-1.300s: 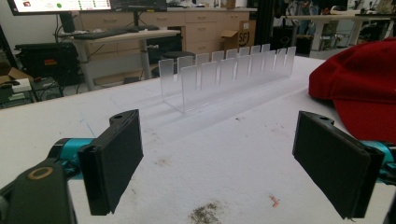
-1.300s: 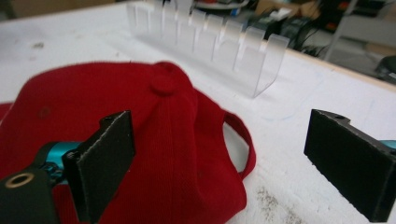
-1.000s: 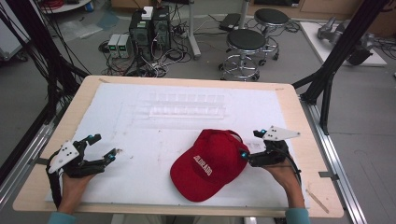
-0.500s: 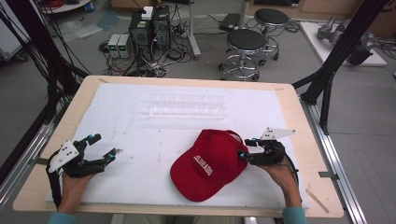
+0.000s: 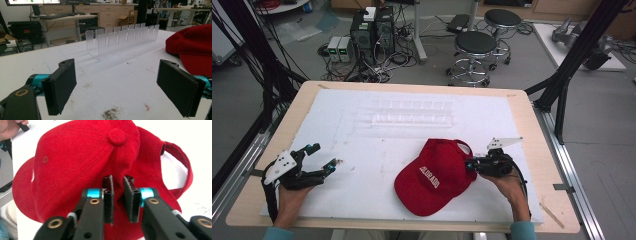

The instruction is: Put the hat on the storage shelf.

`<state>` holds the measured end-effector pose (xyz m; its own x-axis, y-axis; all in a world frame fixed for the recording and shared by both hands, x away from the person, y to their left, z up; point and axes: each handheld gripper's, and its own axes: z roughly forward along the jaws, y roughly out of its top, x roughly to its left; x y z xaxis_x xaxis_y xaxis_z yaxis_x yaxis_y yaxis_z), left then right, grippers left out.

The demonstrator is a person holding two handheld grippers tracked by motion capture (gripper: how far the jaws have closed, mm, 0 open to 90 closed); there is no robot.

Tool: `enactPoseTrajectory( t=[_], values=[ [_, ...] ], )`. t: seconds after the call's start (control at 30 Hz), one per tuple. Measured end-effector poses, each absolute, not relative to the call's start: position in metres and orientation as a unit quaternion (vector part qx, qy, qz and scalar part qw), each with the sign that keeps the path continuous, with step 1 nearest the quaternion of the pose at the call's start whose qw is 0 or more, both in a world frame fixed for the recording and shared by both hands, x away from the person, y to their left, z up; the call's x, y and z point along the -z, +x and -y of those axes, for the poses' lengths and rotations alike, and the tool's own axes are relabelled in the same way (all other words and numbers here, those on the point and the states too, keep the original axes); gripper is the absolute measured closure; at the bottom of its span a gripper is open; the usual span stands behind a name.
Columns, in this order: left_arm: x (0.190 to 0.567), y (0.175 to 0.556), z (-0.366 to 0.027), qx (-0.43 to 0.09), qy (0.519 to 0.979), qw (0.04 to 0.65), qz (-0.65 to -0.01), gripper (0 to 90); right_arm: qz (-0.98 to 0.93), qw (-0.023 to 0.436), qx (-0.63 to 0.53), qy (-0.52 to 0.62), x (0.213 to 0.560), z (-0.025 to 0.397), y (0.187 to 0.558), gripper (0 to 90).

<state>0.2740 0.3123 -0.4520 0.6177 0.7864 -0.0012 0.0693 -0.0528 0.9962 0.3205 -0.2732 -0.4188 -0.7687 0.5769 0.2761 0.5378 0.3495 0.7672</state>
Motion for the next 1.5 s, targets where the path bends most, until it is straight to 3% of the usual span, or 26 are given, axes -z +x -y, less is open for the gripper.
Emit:
enactPoseTrajectory(
  t=[0.1, 0.63, 1.5],
  values=[
    [0.452, 0.274, -0.312, -0.295, 0.664, 0.607, -0.323, 16.3, -0.813, 0.034, -0.470, 0.342, 0.417, 0.273, 0.317, 86.4],
    [0.452, 0.275, -0.312, -0.294, 0.664, 0.606, -0.324, 16.3, -0.771, 0.053, -0.541, 0.332, 0.386, 0.263, 0.307, 87.2],
    [0.452, 0.276, -0.314, -0.288, 0.663, 0.607, -0.330, 16.3, -0.766, 0.101, -0.563, 0.293, 0.308, 0.196, 0.313, 87.6]
  ],
)
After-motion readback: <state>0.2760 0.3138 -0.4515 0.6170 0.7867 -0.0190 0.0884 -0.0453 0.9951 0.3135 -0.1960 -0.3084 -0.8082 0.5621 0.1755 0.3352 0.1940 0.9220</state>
